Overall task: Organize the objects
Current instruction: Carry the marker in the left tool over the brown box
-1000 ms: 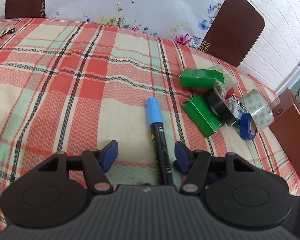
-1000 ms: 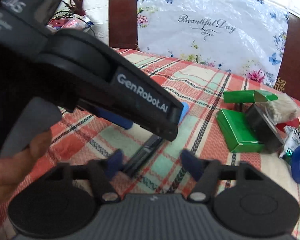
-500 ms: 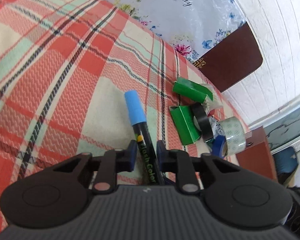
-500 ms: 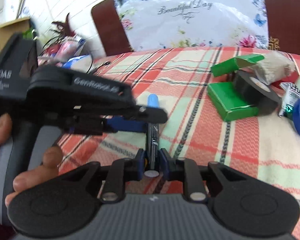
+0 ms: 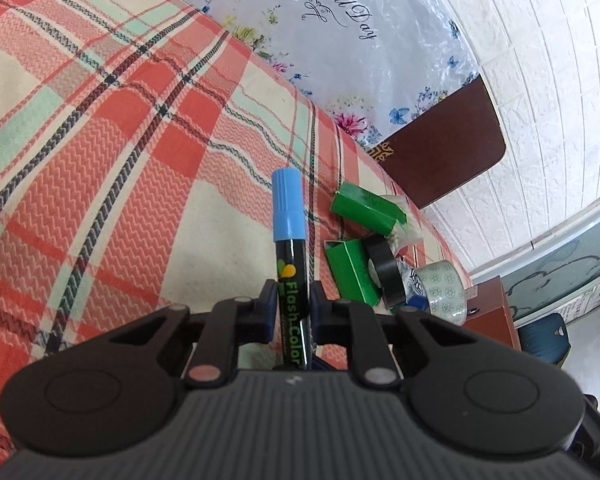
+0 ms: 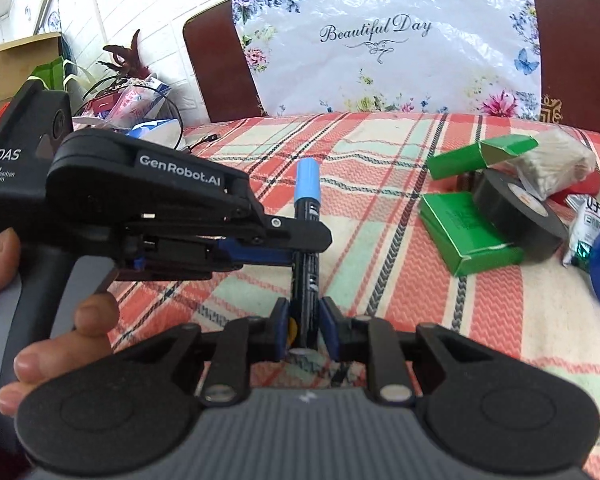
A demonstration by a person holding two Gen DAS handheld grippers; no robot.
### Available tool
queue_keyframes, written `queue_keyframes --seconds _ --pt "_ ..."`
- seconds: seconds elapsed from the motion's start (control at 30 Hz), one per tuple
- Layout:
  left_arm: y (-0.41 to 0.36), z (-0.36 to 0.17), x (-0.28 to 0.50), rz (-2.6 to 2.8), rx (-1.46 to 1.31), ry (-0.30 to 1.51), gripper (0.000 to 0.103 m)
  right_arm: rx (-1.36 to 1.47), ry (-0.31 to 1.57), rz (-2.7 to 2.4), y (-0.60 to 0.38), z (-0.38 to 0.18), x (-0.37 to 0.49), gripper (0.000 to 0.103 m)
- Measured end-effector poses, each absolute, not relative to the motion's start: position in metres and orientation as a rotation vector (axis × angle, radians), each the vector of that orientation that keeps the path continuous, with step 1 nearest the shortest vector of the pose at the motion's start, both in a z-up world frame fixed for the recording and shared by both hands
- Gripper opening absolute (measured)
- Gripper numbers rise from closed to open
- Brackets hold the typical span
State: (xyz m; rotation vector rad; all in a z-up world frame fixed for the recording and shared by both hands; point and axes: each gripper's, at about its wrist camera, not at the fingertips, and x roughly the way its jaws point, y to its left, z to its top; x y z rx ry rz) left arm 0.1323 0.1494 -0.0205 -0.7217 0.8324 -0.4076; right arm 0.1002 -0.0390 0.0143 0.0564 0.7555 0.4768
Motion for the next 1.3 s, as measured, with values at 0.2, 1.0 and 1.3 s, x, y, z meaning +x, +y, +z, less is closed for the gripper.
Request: queue_keyframes --seconds 0.2,1.0,1.3 --pt "0.158 -0.028 0.132 -0.408 -0.742 0.826 0.018 0.023 0.754 0.483 -0.032 0.012 0.102 0.018" --pt "0.170 -0.039 0.135 -0.418 -0.784 0.793 0.019 -0.092 0.725 0.460 -0.011 0.006 0.105 0.018" --pt "0.138 0.001 0.123 -0.425 -0.679 0.756 0.019 -0.031 0.676 0.448 -0.031 0.023 0.093 0.018"
